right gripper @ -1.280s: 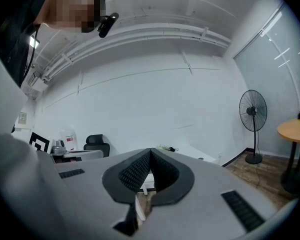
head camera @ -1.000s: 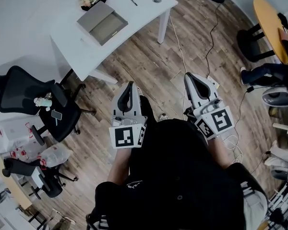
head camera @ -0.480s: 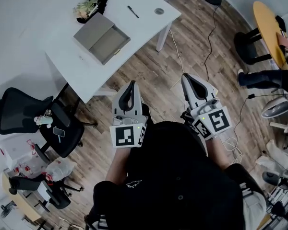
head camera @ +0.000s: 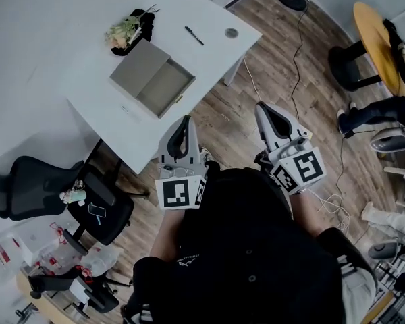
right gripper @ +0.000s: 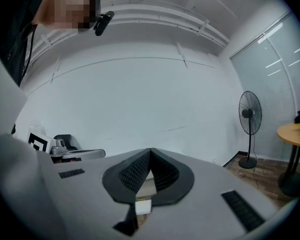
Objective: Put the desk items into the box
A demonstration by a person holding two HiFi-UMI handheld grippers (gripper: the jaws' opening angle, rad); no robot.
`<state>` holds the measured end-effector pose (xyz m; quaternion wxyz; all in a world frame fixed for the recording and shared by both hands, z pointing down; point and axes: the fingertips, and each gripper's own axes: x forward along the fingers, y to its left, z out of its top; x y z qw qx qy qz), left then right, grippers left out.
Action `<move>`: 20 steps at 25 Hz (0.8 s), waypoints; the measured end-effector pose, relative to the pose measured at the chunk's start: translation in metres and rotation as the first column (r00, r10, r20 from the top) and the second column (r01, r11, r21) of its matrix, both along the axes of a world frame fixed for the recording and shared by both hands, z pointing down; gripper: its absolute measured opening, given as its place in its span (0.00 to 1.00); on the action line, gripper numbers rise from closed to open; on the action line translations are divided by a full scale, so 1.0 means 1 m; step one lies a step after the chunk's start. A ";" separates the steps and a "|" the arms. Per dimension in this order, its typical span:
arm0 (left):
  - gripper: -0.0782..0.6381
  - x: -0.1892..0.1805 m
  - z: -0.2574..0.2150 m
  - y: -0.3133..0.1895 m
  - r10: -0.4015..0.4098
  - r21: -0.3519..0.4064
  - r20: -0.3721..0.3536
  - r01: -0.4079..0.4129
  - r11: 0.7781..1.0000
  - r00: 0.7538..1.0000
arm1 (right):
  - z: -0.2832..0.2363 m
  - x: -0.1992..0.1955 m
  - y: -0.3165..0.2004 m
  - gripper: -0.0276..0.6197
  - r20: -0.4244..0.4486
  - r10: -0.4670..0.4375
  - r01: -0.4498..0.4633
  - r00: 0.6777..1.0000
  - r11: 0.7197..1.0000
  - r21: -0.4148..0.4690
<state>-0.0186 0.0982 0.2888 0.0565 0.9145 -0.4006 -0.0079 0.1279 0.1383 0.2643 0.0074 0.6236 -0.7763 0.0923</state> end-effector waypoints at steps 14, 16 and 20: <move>0.12 -0.025 0.011 -0.069 -0.016 -0.031 -0.021 0.015 0.999 1.000 | 0.012 -0.018 -0.085 0.04 -0.001 0.002 -0.002 1.000 0.998 -0.057; 0.12 -0.026 0.013 -0.077 -0.028 -0.037 -0.020 0.028 0.999 0.999 | 0.014 -0.017 -0.097 0.04 -0.004 -0.011 0.011 1.000 0.998 -0.066; 0.12 -0.029 0.014 -0.095 -0.070 -0.029 -0.009 0.070 0.997 0.997 | 0.020 -0.013 -0.123 0.04 -0.006 -0.049 0.049 0.999 0.996 -0.078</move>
